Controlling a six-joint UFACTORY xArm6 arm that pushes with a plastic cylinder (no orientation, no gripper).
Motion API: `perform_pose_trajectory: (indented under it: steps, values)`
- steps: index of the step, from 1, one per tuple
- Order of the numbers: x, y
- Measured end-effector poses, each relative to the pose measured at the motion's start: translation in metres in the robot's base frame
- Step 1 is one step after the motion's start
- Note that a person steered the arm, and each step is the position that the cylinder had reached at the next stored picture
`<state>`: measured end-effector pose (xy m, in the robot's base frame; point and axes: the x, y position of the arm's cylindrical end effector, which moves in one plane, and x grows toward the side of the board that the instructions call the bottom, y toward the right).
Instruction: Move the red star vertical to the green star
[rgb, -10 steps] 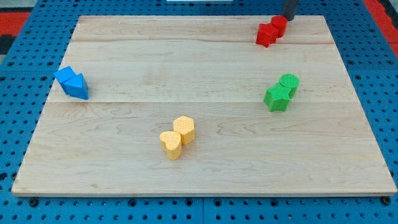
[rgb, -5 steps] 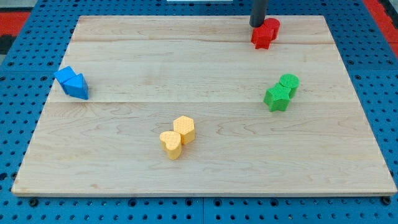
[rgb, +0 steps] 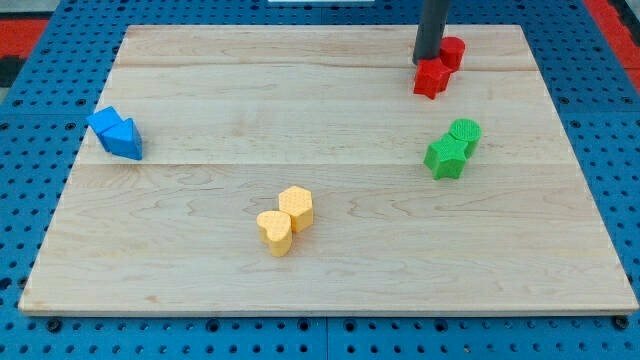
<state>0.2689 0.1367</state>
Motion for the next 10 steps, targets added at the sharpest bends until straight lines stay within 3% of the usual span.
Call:
perform_pose_trajectory:
  steps: [6,8,9,10]
  values:
    - [0.026,0.01]
    - [0.043,0.049]
    - [0.03,0.102]
    - [-0.018,0.098]
